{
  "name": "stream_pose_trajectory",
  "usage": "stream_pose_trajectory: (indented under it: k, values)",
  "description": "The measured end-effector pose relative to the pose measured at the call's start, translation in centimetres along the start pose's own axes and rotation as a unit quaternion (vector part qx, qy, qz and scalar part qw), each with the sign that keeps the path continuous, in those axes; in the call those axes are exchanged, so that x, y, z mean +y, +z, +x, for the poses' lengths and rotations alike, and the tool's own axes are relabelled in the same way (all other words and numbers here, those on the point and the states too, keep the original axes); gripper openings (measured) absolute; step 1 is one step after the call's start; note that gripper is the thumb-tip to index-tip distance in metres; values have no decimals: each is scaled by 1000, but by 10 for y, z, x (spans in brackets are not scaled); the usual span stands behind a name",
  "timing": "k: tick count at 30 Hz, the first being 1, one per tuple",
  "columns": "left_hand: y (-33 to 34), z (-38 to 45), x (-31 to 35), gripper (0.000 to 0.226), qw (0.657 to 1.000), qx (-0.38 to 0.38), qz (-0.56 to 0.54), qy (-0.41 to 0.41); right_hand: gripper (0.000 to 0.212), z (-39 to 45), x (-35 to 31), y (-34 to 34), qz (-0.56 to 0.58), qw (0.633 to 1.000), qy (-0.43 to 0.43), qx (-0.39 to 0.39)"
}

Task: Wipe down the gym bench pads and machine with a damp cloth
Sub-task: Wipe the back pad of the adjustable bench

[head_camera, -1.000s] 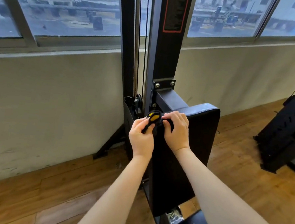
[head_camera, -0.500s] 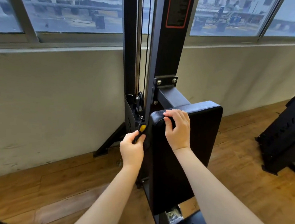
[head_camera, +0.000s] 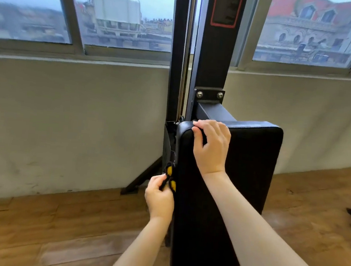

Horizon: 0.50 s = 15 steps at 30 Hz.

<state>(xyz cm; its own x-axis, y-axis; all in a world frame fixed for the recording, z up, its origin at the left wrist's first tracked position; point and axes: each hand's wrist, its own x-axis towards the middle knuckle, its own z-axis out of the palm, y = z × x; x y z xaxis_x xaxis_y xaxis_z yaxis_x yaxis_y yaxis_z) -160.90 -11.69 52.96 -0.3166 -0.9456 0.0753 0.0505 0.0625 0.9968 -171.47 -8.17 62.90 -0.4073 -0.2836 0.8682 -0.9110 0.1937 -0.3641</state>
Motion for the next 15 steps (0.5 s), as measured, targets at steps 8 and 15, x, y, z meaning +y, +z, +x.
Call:
stream_pose_trajectory:
  k: [8,15]
  values:
    - [-5,39,37,12,981,-58,-88,162,43,-47,17,-31,45,994,-6,-104]
    - [1,30,-5,17,964,-67,-62,251,56,-104,24,-15,-79,993,-39,-82]
